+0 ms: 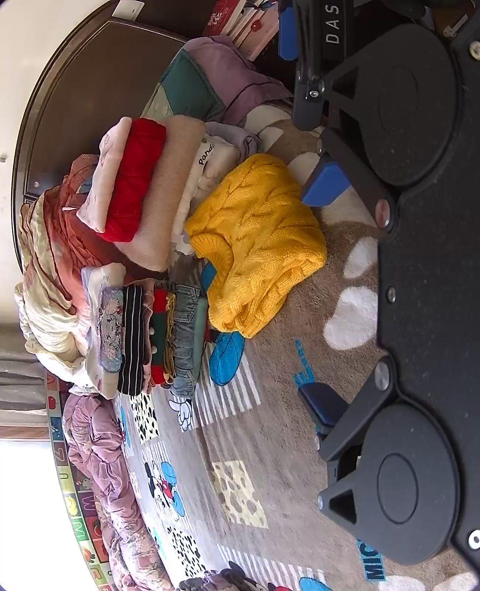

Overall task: Fold clothes
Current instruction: 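Open the left gripper and set the sweater beside the clothes stack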

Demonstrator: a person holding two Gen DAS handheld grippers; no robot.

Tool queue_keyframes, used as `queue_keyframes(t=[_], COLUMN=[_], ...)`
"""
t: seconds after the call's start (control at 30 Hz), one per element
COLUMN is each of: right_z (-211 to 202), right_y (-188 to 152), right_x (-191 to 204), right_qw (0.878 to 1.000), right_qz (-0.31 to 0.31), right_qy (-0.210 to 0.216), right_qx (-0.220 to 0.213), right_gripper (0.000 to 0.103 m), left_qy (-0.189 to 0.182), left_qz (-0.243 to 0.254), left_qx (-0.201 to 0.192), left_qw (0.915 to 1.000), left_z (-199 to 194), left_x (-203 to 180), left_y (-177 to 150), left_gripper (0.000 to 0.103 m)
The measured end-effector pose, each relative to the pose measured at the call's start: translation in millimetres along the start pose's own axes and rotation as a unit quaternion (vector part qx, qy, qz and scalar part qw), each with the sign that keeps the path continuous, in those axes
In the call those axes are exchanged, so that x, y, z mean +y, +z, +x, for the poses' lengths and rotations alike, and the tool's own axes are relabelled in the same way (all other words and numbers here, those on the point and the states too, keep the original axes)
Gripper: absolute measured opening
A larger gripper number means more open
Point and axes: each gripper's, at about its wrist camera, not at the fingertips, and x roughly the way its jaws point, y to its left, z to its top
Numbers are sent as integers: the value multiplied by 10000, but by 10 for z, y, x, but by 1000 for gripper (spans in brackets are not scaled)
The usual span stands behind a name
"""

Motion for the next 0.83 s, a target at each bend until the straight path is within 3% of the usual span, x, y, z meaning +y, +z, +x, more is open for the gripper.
queue_keyframes(t=[0.83], right_z=[-83], right_y=[-92], right_x=[77], right_qw=[9999], right_qz=[-36], right_qy=[-117], right_qx=[83], right_gripper=[103], left_qy=[-175], left_qz=[73], left_qx=[-58], left_qw=[9998], left_z=[-120], left_x=[26], left_y=[-67], left_gripper=[103])
